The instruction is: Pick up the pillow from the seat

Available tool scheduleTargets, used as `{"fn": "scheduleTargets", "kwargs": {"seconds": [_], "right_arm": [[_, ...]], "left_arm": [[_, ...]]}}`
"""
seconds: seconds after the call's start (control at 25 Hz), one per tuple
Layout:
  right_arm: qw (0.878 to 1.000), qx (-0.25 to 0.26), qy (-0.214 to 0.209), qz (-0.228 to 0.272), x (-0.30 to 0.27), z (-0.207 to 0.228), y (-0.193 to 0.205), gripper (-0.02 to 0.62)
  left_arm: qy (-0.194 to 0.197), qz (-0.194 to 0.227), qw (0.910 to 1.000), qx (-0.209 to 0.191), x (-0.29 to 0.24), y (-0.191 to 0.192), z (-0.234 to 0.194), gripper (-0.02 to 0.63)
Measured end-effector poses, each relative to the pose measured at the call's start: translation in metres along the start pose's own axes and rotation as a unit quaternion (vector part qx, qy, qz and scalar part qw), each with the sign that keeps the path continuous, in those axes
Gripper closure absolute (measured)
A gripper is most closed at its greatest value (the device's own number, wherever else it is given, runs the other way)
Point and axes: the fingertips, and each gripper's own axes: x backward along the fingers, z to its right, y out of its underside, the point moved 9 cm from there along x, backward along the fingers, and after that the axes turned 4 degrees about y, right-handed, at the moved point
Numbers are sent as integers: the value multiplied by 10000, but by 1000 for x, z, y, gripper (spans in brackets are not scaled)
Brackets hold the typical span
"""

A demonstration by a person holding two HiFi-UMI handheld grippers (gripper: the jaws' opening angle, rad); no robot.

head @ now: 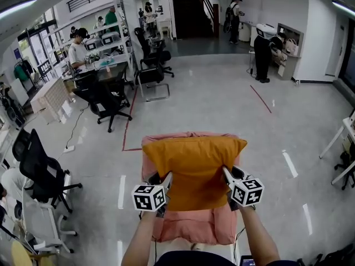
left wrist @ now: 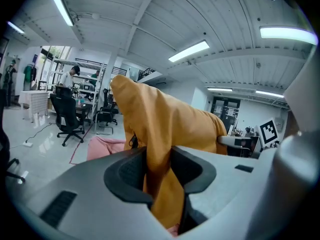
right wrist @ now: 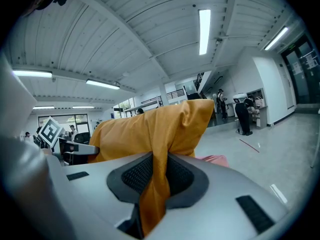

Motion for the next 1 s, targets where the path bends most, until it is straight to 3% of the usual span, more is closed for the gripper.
{"fn": "scheduleTargets", "kwargs": {"seconds": [0.56,1.0], "right_arm": [[9998,-92,-148,-61,-7,-10,2,518],[10000,-45,50,46,14,-41,-1,517]], "left_arm": [[-177,-85,9998,74,16,2,-5,460],[73,50,10000,-25,41,-5,-12,462]]}}
